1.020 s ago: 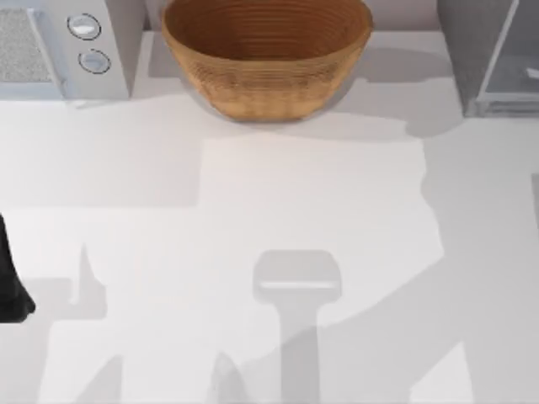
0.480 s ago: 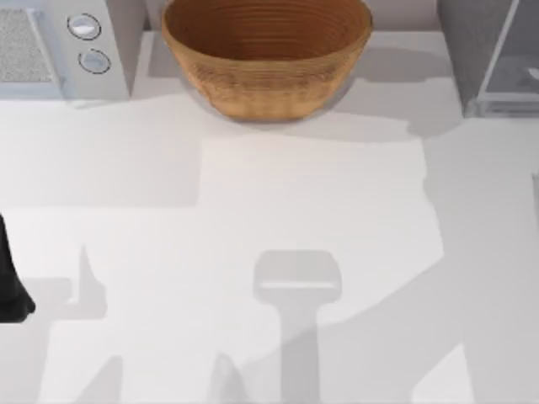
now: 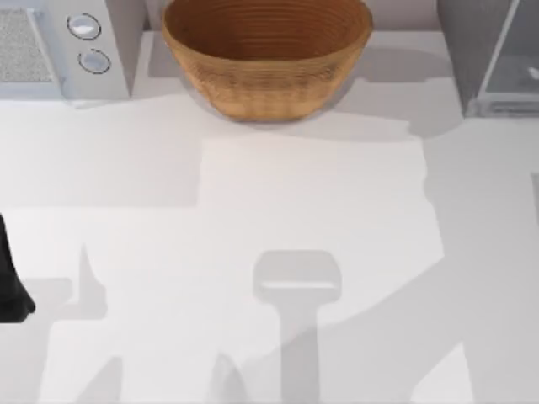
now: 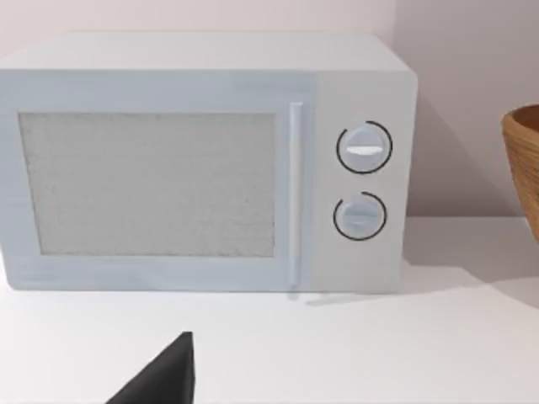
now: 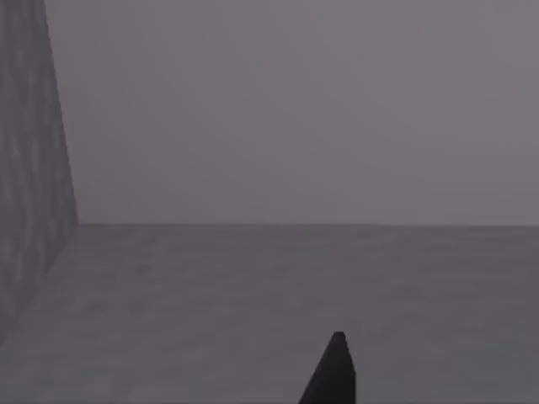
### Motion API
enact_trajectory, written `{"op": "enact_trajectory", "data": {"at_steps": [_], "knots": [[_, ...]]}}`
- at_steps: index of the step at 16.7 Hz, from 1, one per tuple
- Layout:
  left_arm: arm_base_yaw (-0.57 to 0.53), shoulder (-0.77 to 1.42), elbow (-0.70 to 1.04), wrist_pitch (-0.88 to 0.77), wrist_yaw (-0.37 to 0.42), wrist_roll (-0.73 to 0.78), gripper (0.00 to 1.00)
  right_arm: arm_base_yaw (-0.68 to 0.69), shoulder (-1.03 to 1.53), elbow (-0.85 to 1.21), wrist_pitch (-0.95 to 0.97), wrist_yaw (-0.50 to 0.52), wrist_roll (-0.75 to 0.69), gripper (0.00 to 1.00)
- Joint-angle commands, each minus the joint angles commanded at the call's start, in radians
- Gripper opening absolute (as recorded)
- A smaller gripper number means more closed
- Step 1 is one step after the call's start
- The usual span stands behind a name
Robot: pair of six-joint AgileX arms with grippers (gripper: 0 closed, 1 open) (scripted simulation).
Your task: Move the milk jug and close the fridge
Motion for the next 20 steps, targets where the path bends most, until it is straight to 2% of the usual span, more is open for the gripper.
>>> {"op": "enact_trajectory", "data": {"at_steps": [5,6,16,20], "knots": [[0.0,0.0,0.0,0.0,0.0,0.0,1.0,0.0,0.0,0.0,0.0,0.0,0.0,0.98],[0.0,0.0,0.0,0.0,0.0,0.0,1.0,0.0,0.0,0.0,0.0,0.0,0.0,1.0],[0.0,0.0,0.0,0.0,0.0,0.0,1.0,0.004,-0.01,-0.008,-0.006,0.0,0.002,1.0],[0.0,0.0,0.0,0.0,0.0,0.0,1.0,0.034,-0.152,-0.109,-0.09,-0.002,0.021,1.0]]}}
